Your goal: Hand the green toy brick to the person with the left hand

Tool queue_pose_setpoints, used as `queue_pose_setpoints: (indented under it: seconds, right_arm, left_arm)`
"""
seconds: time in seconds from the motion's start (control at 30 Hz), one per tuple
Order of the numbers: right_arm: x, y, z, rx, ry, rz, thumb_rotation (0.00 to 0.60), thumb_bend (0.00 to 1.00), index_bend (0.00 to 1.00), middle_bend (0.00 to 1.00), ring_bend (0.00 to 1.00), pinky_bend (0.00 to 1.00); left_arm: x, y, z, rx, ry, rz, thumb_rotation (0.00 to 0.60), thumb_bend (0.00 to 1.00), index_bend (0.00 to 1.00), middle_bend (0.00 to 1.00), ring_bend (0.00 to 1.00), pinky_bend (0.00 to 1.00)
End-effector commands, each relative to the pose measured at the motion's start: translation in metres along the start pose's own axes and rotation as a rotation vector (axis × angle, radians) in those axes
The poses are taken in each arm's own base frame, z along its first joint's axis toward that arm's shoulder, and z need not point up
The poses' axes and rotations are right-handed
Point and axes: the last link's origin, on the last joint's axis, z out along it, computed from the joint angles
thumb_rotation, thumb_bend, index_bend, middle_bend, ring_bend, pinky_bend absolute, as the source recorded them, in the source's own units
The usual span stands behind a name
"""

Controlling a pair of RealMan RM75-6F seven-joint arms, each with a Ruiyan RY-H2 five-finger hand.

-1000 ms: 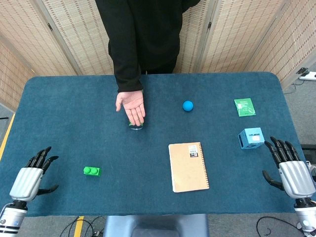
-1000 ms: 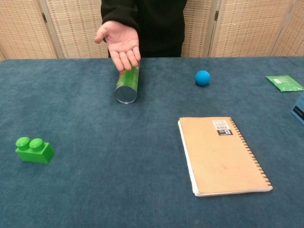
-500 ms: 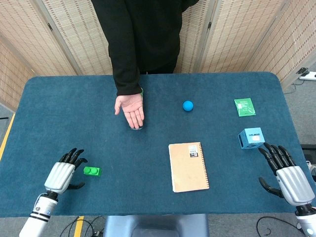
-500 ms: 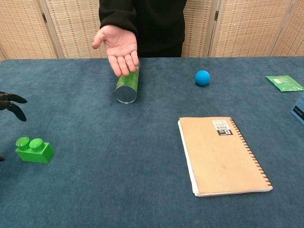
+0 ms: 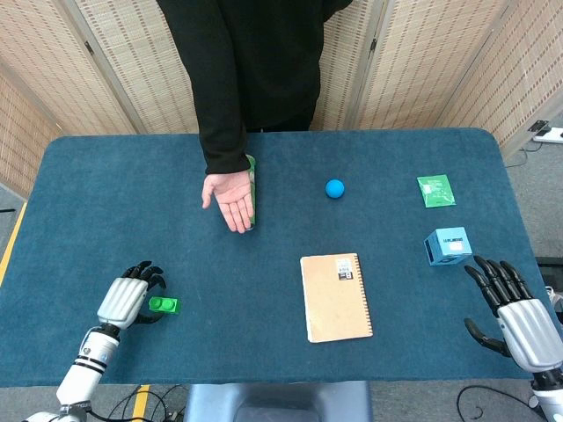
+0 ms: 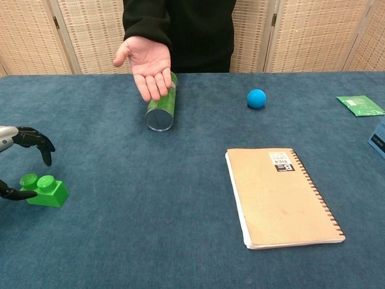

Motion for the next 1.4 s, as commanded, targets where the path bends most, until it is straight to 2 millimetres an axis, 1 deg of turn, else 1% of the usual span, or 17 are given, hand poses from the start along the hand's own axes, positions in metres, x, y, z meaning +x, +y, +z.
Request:
queue_pose_setpoints:
  seconds: [0.03, 0.13, 0.27, 0.47, 0.57, 0.67, 0.77, 0.87, 0.9, 1.07, 1.27, 1.3, 1.4]
  right_arm:
    - [0.000, 0.000, 0.000, -0.002, 0.003, -0.001, 0.600, 0.26, 0.00, 0.00, 0.00, 0.00]
    - [0.000, -0.001, 0.000, -0.003, 0.012, 0.001, 0.600, 0.26, 0.00, 0.00, 0.00, 0.00]
    - [-0.001, -0.001, 0.001, 0.000, 0.009, -0.001, 0.600, 0.26, 0.00, 0.00, 0.00, 0.00]
    - [-0.003, -0.003, 0.000, 0.005, 0.014, -0.008, 0.600, 0.26, 0.00, 0.00, 0.00, 0.00]
    - [-0.004, -0.004, 0.001, 0.003, 0.016, -0.012, 0.600, 0.26, 0.00, 0.00, 0.00, 0.00]
    - [-0.004, -0.004, 0.001, 0.005, 0.016, -0.014, 0.600, 0.26, 0.00, 0.00, 0.00, 0.00]
    - [-0.003, -0.005, 0.000, 0.007, 0.019, -0.010, 0.600, 0.26, 0.00, 0.00, 0.00, 0.00]
    - [-0.002, -0.004, -0.001, 0.013, 0.020, -0.005, 0.600, 0.26, 0.00, 0.00, 0.00, 0.00]
    - [-0.002, -0.004, -0.001, 0.017, 0.020, -0.003, 0.600, 0.26, 0.00, 0.00, 0.00, 0.00]
    - [0.000, -0.004, -0.003, 0.029, 0.021, 0.008, 0.600, 0.26, 0.00, 0.00, 0.00, 0.00]
    - [0.001, -0.003, -0.003, 0.033, 0.011, 0.018, 0.600, 0.26, 0.00, 0.00, 0.00, 0.00]
    - [0.000, -0.002, -0.002, 0.032, 0.007, 0.019, 0.600, 0.26, 0.00, 0.00, 0.00, 0.00]
    - [-0.001, -0.002, 0.000, 0.030, -0.005, 0.020, 0.600, 0.26, 0.00, 0.00, 0.00, 0.00]
  left_arm:
    - [-0.004, -0.002, 0.001, 0.002, -0.007, -0.011, 0.600, 0.23, 0.47, 0.31, 0.17, 0.27]
    - [-0.008, -0.005, 0.002, 0.011, -0.010, -0.029, 0.600, 0.23, 0.48, 0.33, 0.18, 0.30]
    - [-0.012, -0.009, 0.004, 0.015, 0.001, -0.051, 0.600, 0.23, 0.52, 0.38, 0.22, 0.32]
    - [-0.018, -0.015, 0.007, 0.019, -0.015, -0.097, 0.600, 0.28, 0.58, 0.44, 0.25, 0.34]
    - [-0.017, -0.015, 0.007, 0.010, -0.018, -0.113, 0.600, 0.32, 0.62, 0.50, 0.29, 0.37]
    - [-0.010, -0.014, 0.003, -0.003, -0.013, -0.120, 0.600, 0.34, 0.65, 0.53, 0.32, 0.40]
    - [0.009, -0.009, -0.004, -0.018, 0.019, -0.104, 0.600, 0.35, 0.65, 0.54, 0.32, 0.41]
    - [0.035, 0.004, -0.015, -0.031, 0.055, -0.093, 0.600, 0.35, 0.65, 0.55, 0.33, 0.42]
    - [0.046, 0.010, -0.019, -0.036, 0.065, -0.089, 0.600, 0.35, 0.66, 0.55, 0.34, 0.43]
    - [0.084, 0.035, -0.031, -0.052, 0.090, -0.089, 0.600, 0.35, 0.65, 0.55, 0.34, 0.43]
    - [0.143, 0.079, -0.032, -0.126, 0.177, -0.175, 0.600, 0.35, 0.64, 0.55, 0.34, 0.43]
    - [0.155, 0.090, -0.030, -0.150, 0.195, -0.202, 0.600, 0.35, 0.64, 0.55, 0.34, 0.43]
    - [0.175, 0.116, -0.020, -0.216, 0.209, -0.256, 0.600, 0.35, 0.64, 0.55, 0.34, 0.43]
